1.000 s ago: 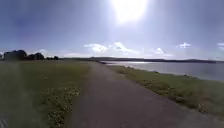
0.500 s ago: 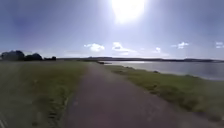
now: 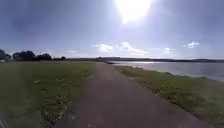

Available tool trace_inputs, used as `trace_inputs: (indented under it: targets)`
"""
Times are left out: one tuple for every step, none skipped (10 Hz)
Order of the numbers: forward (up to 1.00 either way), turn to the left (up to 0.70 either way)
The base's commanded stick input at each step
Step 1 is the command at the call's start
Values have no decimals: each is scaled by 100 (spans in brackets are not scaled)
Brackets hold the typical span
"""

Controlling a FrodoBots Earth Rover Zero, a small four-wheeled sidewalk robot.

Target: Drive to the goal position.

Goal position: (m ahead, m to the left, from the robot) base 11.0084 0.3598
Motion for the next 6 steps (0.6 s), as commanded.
trace_inputs:
  targets:
    - [70,5]
    - [70,5]
    - [70,5]
    - [70,5]
    - [70,5]
    - [70,5]
